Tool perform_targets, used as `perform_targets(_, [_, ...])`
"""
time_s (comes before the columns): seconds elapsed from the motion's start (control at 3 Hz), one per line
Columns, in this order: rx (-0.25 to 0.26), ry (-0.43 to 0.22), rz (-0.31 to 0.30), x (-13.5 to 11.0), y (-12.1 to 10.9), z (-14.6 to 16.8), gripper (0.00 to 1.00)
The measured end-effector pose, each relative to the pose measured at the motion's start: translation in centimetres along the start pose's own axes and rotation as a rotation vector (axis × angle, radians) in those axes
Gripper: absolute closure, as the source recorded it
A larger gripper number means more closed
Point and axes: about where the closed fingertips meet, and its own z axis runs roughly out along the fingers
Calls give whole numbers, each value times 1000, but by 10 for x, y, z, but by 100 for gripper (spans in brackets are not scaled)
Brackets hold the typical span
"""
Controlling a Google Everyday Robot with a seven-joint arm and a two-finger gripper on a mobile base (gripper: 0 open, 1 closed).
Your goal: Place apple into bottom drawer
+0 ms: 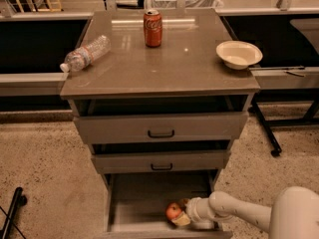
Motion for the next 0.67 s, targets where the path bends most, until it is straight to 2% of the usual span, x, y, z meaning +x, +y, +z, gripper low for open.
perform_targets(0.33, [82,-150,-68,-1,-9,16,22])
perform_targets(0.67, [84,-145,-93,-6,-9,17,0])
